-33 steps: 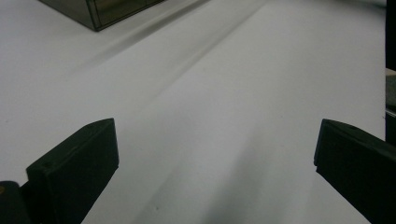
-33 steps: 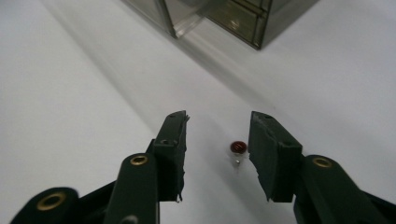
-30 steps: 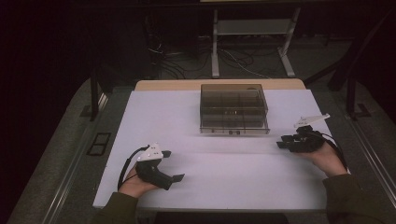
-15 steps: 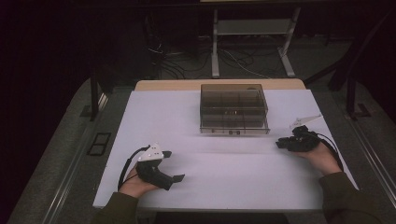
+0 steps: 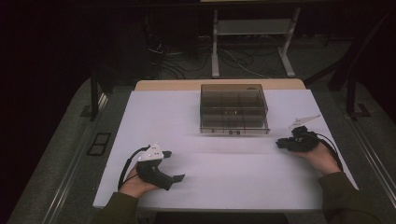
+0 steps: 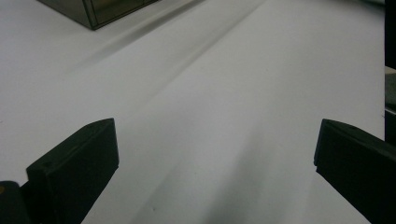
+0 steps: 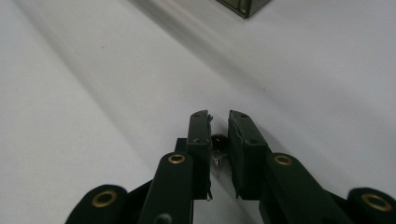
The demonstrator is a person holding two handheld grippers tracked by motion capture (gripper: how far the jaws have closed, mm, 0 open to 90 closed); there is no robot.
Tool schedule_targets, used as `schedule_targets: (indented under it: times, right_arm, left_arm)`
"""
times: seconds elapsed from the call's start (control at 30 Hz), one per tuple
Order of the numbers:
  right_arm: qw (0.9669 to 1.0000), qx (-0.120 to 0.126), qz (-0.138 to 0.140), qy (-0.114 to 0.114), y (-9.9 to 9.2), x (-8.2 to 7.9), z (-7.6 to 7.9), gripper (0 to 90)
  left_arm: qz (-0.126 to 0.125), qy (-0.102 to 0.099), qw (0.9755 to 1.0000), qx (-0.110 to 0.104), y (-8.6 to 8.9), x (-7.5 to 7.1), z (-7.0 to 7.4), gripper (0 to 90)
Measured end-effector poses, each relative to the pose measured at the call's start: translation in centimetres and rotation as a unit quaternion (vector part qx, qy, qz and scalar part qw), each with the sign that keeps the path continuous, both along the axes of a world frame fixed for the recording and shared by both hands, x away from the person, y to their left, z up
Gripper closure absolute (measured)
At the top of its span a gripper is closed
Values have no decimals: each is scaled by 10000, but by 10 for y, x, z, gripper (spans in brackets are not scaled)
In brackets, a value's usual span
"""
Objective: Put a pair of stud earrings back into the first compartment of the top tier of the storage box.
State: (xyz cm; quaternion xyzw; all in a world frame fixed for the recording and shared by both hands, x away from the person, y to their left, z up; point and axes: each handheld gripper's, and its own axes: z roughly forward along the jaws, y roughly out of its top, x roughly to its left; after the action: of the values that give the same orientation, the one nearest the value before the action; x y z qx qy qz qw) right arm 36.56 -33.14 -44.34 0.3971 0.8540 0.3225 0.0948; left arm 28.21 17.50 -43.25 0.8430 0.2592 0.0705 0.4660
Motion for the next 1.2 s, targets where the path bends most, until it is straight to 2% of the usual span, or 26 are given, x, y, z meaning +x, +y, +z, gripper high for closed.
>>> schedule_targets:
  times: [0.23, 0.4, 0.63, 0.93, 1.2]
  right_arm:
    - [9999, 116, -29, -82, -3, -2, 6, 779]
    - [9994, 316, -31, -115, -7, -4, 13, 779]
    - [9987, 438, -8, -271, -9, -7, 29, 779]
    - [9961, 775, 114, -417, -6, -12, 53, 779]
    - [9945, 883, 236, -512, 0, -15, 68, 779]
  left_arm:
    - [19, 13, 10000, -19, 0, 0, 0, 0]
    - [18, 11, 10000, -17, 0, 0, 0, 0]
    - [21, 12, 10000, -24, 0, 0, 0, 0]
    - [2, 3, 10000, -3, 0, 0, 0, 0]
    - [-7, -5, 10000, 12, 0, 0, 0, 0]
